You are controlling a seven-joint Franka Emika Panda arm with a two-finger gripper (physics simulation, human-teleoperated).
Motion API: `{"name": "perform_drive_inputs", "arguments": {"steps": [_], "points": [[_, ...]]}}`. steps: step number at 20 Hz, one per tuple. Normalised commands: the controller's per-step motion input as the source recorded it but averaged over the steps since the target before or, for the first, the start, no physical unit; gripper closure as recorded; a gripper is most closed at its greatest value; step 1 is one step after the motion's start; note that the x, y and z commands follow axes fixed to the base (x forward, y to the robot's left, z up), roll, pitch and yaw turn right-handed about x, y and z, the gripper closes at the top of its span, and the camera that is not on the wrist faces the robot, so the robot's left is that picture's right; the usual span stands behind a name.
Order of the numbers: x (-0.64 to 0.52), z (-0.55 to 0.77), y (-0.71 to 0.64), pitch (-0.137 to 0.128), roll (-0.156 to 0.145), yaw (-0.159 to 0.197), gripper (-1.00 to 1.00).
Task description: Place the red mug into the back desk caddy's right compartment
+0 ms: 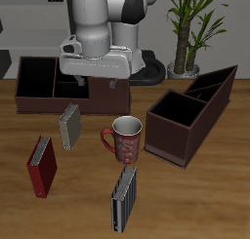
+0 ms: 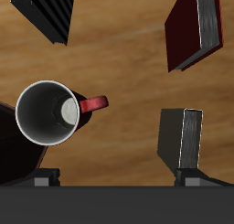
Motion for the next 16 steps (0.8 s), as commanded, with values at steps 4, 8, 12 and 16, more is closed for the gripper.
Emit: {"name": "perform_drive_inputs", "arguments": {"steps": [4,8,12,16], "points": [[0.04,-0.18,0.16,-0.034,0.047,0.002,-1.0],[0.09,-0.22,0.14,0.01,-0.01,-0.046,-1.0],[0.08,-0.09,0.07,-0.002,0.013,-0.042,-1.0],[0.03,-0.15,0.03,0.018,0.002,-0.013,-1.0]]}}
